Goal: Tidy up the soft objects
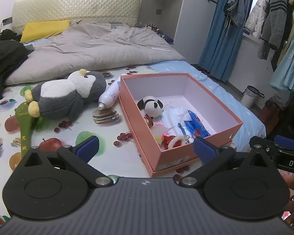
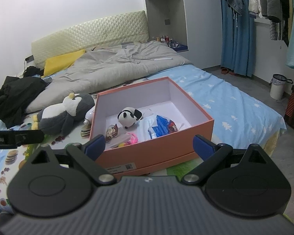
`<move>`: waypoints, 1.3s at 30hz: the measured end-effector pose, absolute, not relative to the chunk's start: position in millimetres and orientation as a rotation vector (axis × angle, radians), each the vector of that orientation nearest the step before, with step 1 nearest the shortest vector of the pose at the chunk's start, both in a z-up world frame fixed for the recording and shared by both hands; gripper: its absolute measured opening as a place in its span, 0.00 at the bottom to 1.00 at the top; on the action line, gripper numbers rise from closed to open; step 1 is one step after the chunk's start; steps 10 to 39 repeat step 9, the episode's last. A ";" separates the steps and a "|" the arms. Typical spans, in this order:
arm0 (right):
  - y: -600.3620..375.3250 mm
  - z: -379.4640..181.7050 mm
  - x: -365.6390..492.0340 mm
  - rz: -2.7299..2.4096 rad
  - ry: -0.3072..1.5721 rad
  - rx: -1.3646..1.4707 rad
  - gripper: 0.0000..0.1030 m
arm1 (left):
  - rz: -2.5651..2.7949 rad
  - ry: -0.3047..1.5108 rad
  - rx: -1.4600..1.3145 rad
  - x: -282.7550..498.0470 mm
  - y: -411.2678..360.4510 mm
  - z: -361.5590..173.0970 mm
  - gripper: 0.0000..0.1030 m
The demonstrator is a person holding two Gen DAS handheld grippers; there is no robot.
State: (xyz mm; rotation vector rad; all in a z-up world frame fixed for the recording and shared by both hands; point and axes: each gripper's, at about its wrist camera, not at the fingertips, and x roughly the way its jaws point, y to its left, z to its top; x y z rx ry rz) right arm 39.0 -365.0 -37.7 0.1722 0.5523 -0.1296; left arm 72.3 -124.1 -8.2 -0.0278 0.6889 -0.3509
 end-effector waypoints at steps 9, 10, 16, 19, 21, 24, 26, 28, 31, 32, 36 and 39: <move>-360.7 -36.9 38.7 -0.116 0.556 0.153 0.95 | -0.354 0.693 -0.035 71.3 -124.5 -9.0 1.00; -360.7 -36.9 38.7 -0.116 0.556 0.153 0.95 | -0.354 0.693 -0.035 71.3 -124.5 -9.0 1.00; -360.7 -36.9 38.7 -0.116 0.556 0.153 0.95 | -0.354 0.693 -0.035 71.3 -124.5 -9.0 1.00; -360.7 -36.9 38.7 -0.116 0.556 0.153 0.95 | -0.354 0.693 -0.035 71.3 -124.5 -9.0 1.00; -360.7 -36.9 38.7 -0.116 0.556 0.153 0.95 | -0.354 0.693 -0.035 71.3 -124.5 -9.0 1.00; -360.7 -36.9 38.7 -0.116 0.556 0.153 0.95 | -0.354 0.693 -0.035 71.3 -124.5 -9.0 1.00; -360.7 -36.9 38.7 -0.116 0.556 0.153 0.95 | -0.354 0.693 -0.035 71.3 -124.5 -9.0 1.00; -360.7 -36.9 38.7 -0.116 0.556 0.153 0.95 | -0.354 0.693 -0.035 71.3 -124.5 -9.0 1.00; -360.7 -36.9 38.7 -0.116 0.556 0.153 0.95 | -0.354 0.693 -0.035 71.3 -124.5 -9.0 1.00; -360.7 -36.9 38.7 -0.116 0.556 0.153 0.95 | -0.354 0.693 -0.035 71.3 -124.5 -9.0 1.00; -360.7 -36.9 38.7 -0.116 0.556 0.153 0.95 | -0.354 0.693 -0.035 71.3 -124.5 -9.0 1.00; -360.7 -36.9 38.7 -0.116 0.556 0.153 0.95 | -0.354 0.693 -0.035 71.3 -124.5 -9.0 1.00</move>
